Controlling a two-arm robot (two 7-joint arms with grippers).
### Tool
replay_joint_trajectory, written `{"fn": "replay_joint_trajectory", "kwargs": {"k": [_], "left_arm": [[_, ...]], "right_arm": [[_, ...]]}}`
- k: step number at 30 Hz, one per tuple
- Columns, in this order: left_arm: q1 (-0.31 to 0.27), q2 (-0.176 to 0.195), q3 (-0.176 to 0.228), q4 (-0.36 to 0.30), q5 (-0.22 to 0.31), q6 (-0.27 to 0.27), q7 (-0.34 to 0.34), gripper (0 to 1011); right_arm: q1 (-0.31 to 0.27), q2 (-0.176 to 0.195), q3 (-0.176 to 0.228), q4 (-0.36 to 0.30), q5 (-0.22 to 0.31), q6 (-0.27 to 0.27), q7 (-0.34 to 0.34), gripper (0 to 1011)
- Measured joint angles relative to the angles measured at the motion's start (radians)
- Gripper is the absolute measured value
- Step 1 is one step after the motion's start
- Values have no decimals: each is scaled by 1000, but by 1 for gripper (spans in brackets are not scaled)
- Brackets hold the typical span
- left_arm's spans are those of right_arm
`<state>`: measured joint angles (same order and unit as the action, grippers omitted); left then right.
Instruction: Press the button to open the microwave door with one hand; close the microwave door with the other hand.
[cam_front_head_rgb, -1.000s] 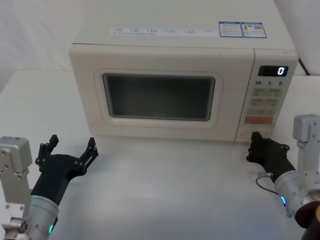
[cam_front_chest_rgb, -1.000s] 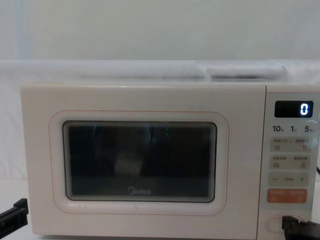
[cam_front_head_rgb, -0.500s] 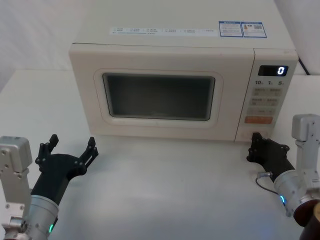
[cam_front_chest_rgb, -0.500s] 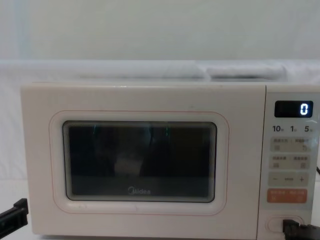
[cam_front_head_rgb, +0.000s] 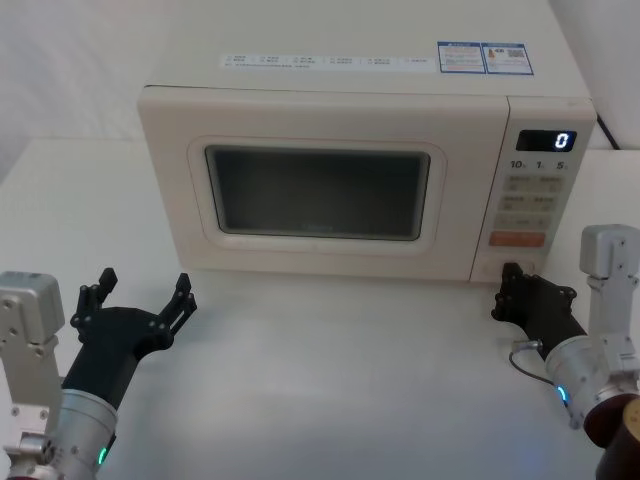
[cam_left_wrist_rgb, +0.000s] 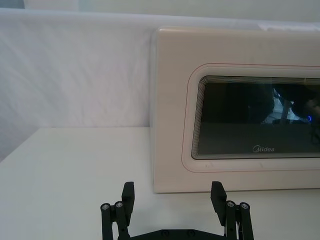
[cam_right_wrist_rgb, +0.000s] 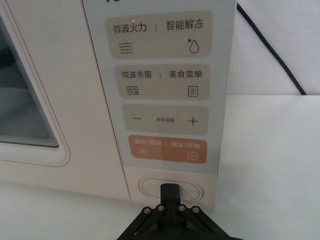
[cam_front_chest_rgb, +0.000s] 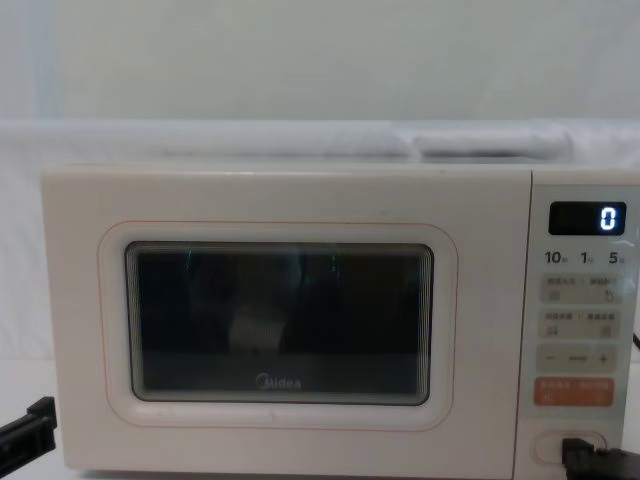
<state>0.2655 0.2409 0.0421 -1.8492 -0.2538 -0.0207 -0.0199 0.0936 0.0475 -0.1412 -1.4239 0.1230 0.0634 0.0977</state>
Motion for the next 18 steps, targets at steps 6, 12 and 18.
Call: {"fn": "replay_joint_trajectory", "kwargs": {"k": [6, 12, 18], "left_arm": [[0, 0, 0, 0, 0, 0, 0, 1001], [0, 0, 0, 0, 0, 0, 0, 1001], [0, 0, 0, 0, 0, 0, 0, 1001]], "right_arm": [[5, -1, 1, 6, -1, 0, 1, 0], [12, -1, 2, 13, -1, 0, 3, 0], [21, -2, 3, 24, -1, -1, 5, 0]]}}
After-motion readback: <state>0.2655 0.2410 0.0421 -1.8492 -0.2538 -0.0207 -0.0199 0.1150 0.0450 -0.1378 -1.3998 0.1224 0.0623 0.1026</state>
